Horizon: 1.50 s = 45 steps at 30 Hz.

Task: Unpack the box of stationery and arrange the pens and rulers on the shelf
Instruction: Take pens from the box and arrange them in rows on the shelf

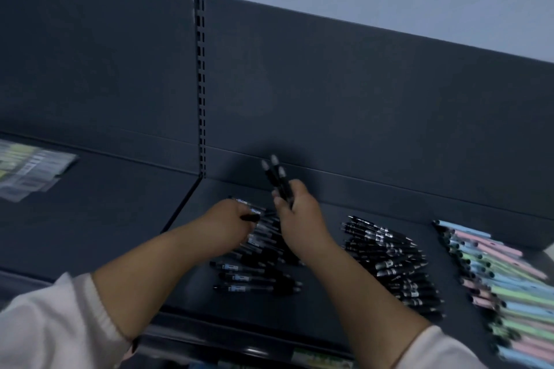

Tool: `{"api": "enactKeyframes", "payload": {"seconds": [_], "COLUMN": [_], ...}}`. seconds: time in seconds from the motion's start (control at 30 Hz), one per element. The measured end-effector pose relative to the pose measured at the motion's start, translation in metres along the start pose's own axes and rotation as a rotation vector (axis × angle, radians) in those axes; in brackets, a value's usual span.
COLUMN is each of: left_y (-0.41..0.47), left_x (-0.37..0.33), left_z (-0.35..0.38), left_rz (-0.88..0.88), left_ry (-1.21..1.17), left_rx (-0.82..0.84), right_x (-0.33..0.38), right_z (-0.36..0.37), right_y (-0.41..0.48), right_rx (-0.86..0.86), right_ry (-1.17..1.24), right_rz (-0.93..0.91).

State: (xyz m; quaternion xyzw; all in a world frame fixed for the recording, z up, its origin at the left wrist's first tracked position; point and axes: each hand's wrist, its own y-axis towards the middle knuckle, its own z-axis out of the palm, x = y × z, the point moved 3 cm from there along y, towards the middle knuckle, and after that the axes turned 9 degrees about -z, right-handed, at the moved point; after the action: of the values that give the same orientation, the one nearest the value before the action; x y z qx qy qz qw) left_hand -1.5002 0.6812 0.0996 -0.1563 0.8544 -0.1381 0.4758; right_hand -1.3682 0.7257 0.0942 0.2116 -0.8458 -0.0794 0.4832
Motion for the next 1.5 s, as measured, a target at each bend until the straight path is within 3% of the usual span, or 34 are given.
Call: {"api": "enactKeyframes", "payload": {"seconds": [0.07, 0.23, 0.33, 0.43, 0.63, 0.77, 0.87, 0.97, 1.07, 1.17, 1.27, 1.5], "left_y": [-0.002, -0.002, 0.0, -0.005, 0.001, 0.013, 0.017, 0.02, 0.028, 0.037, 0.042, 0.032], "left_x": [-0.004, -0.002, 0.007, 0.008, -0.002, 0.006, 0.012, 0.019, 0.026, 0.028, 0.03, 0.036], "left_z": [-0.006, -0.016, -0.01, 0.006, 0.024, 0.026, 0.027, 0.027, 0.032, 0.039, 0.039, 0.034], "left_rz": [0.03, -0.01, -0.04, 0.021, 0.161, 0.212, 0.237, 0.31, 0.357, 0.322, 0.245, 0.14], "left_ry": [-0.037, -0.28, -0.275, -0.198, -0.093, 0.168, 0.522, 0.838, 1.067, 1.158, 1.08, 0.827], "left_rx": [-0.001, -0.076, -0.099, -0.011, 0.145, 0.143, 0.072, -0.047, -0.181, -0.234, -0.249, -0.167], "right_x": [-0.003, 0.002, -0.006, -0.009, -0.011, -0.016, -0.031, -0.055, -0.067, -0.078, -0.087, -0.08], "right_z": [0.003, 0.008, 0.011, 0.017, 0.038, 0.026, 0.01, -0.006, -0.006, 0.002, 0.009, 0.003], "right_y": [0.0, -0.013, -0.01, -0.005, -0.012, -0.014, -0.009, -0.008, -0.013, -0.018, -0.025, -0.036], "right_rx": [0.126, 0.343, 0.124, -0.064, -0.009, 0.068, -0.179, -0.303, -0.142, 0.042, 0.216, 0.538], "right_ry": [0.004, 0.401, 0.783, 1.173, 1.227, 1.238, 1.286, 0.871, 0.305, -0.062, -0.274, -0.603], "right_rz": [0.018, 0.22, 0.469, 0.637, 0.694, 0.695, 0.66, 0.558, 0.336, 0.091, -0.042, -0.096]}}
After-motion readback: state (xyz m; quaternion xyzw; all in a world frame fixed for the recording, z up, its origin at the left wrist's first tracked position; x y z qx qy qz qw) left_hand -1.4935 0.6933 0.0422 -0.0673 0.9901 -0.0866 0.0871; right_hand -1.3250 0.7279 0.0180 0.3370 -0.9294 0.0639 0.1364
